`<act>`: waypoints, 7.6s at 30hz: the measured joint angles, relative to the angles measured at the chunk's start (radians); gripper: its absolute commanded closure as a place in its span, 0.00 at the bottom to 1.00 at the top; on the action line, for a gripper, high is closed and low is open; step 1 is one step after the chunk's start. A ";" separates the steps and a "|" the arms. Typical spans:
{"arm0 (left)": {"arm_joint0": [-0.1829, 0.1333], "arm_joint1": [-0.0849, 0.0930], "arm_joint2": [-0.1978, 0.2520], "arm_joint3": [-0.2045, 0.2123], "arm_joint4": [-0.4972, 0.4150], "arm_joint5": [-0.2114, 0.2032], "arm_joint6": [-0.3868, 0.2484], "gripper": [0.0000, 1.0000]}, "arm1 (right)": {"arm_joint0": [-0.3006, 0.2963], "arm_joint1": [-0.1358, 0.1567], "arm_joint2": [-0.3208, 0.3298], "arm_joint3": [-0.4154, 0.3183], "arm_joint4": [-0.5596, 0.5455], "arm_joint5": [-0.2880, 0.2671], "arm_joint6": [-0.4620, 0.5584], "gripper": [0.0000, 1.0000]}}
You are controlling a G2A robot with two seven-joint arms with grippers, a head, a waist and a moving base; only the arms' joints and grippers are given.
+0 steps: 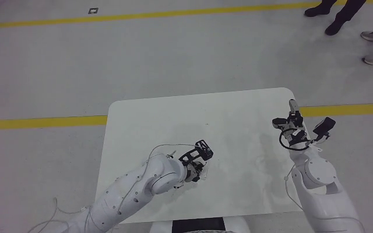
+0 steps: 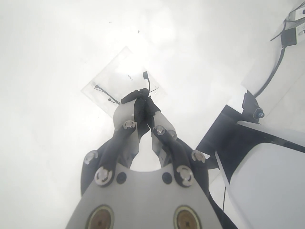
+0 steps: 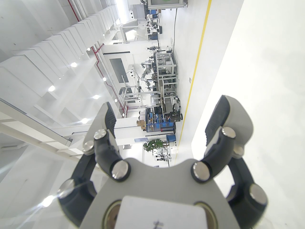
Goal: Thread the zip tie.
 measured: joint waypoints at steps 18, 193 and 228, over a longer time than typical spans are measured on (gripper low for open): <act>0.059 0.036 -0.085 -0.062 -0.038 -0.063 0.002 1.00 | 0.000 0.000 0.000 0.000 0.000 0.000 0.000 0.00; 0.030 0.247 -0.308 0.075 -1.051 -0.243 -0.251 1.00 | 0.273 0.032 -0.551 0.014 -0.499 -0.340 0.940 0.74; 0.030 0.247 -0.308 0.075 -1.051 -0.243 -0.251 1.00 | 0.324 0.050 -0.602 0.034 -0.445 -0.340 0.921 0.80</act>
